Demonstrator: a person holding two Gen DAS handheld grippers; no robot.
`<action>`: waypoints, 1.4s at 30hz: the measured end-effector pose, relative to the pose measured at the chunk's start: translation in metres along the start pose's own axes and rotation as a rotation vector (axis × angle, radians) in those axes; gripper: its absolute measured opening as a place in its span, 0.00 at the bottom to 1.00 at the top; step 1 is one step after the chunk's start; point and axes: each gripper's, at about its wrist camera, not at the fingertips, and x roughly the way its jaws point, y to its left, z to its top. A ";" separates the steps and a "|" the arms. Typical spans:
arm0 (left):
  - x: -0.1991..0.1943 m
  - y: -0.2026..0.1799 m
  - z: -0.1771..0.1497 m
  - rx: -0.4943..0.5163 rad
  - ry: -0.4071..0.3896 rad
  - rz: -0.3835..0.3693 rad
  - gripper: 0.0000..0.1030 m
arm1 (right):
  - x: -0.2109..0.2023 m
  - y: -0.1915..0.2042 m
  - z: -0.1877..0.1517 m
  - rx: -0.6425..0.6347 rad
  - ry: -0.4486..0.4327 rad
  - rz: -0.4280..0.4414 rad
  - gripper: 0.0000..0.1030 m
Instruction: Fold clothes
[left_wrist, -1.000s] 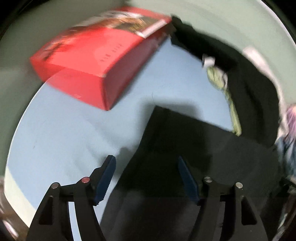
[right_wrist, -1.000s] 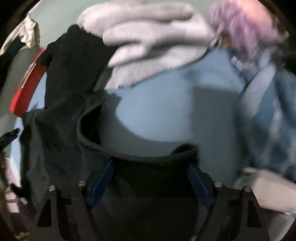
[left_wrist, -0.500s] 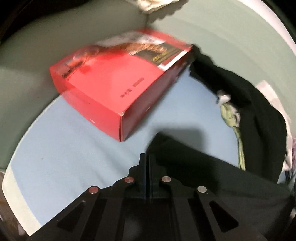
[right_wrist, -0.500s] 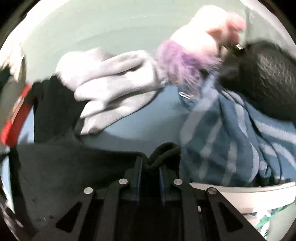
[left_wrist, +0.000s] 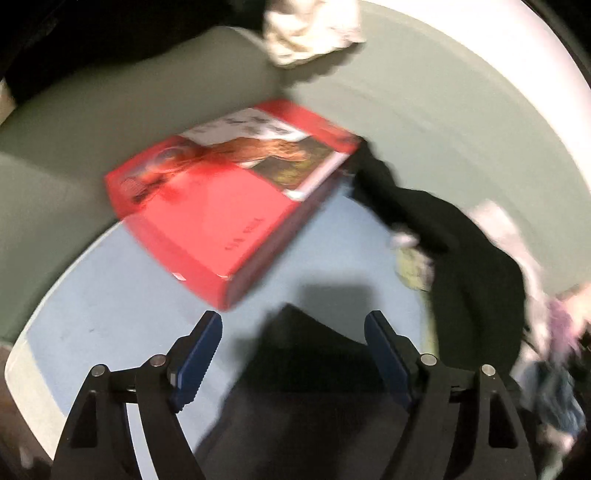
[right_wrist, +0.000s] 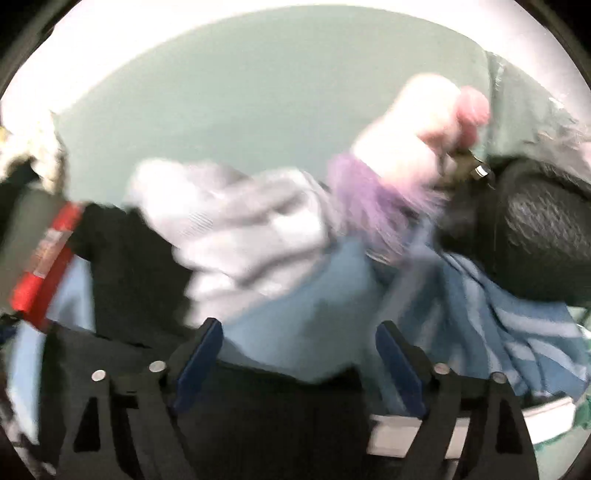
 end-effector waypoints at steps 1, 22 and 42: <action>0.002 -0.002 -0.002 0.018 0.067 -0.019 0.78 | -0.001 0.007 0.002 -0.014 0.009 0.055 0.85; -0.051 0.077 -0.128 -0.064 0.388 -0.090 0.76 | 0.086 0.105 -0.100 0.101 0.462 0.402 0.70; -0.029 0.049 -0.180 0.006 0.475 -0.113 0.40 | -0.035 0.139 -0.295 -0.094 0.562 0.544 0.59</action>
